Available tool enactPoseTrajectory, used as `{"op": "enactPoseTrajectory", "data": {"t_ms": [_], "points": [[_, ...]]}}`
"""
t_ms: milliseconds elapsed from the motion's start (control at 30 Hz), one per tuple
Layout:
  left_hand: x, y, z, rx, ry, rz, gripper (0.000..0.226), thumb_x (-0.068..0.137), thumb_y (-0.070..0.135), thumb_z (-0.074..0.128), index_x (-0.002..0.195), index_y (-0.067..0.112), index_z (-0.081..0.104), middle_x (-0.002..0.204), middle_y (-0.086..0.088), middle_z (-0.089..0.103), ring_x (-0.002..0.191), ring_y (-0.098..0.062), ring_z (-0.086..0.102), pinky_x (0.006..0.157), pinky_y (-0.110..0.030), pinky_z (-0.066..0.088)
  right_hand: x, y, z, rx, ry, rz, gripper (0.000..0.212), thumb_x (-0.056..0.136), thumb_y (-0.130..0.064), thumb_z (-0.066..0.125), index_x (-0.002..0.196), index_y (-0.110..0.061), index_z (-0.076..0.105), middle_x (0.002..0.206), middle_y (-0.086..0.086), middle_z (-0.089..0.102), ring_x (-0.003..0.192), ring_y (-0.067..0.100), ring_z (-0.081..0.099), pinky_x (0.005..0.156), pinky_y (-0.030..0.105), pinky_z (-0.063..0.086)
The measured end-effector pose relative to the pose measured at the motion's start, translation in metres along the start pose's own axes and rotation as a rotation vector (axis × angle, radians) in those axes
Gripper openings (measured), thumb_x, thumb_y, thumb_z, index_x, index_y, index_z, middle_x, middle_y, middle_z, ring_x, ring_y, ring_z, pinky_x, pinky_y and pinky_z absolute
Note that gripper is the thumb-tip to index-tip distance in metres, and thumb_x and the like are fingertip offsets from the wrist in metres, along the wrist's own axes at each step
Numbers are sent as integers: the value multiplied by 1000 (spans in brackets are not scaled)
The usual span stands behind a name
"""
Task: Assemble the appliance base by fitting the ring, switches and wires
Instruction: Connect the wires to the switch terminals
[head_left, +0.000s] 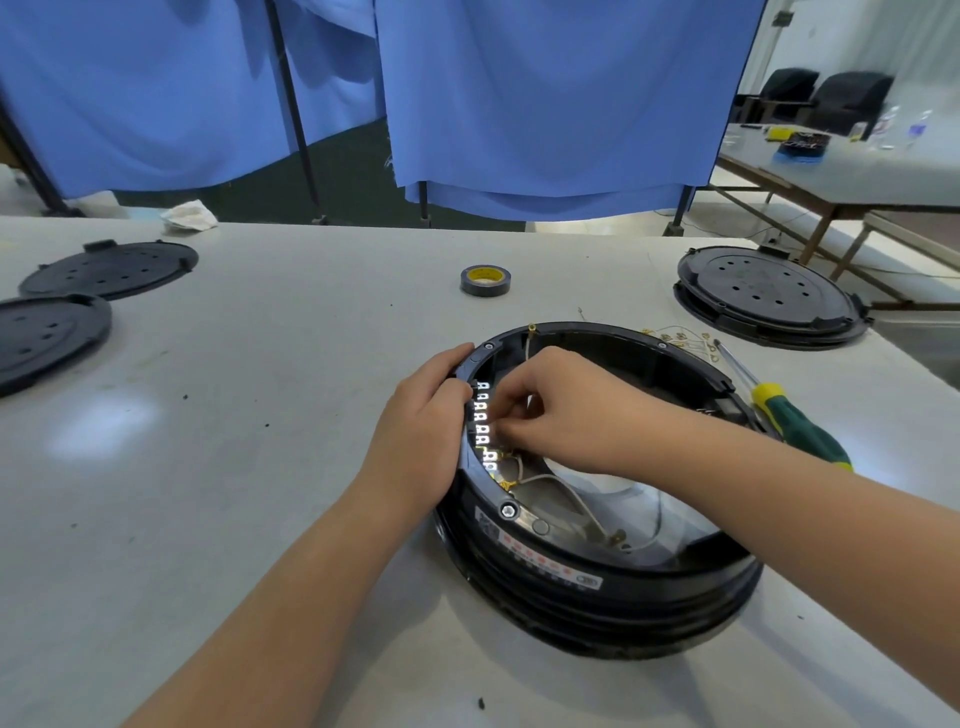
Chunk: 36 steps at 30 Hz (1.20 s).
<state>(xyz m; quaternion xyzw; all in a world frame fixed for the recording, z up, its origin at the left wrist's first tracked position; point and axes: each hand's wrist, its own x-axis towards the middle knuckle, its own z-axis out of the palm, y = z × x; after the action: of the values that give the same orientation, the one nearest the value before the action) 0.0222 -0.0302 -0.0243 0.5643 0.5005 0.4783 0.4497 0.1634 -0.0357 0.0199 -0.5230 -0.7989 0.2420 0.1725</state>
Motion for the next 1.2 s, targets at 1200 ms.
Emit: {"op": "enactPoseTrajectory", "data": {"t_ms": [1200], "points": [[4,-3,0,40,-78,-56,38,71,28,36,92,52,58,99,22,66,103,-7,61,100,-42,45,-1,-11,6,-255,20,24,21,86,-18,57,67,-25,51,72,-5,58,72,18,58,62,29,45]]}}
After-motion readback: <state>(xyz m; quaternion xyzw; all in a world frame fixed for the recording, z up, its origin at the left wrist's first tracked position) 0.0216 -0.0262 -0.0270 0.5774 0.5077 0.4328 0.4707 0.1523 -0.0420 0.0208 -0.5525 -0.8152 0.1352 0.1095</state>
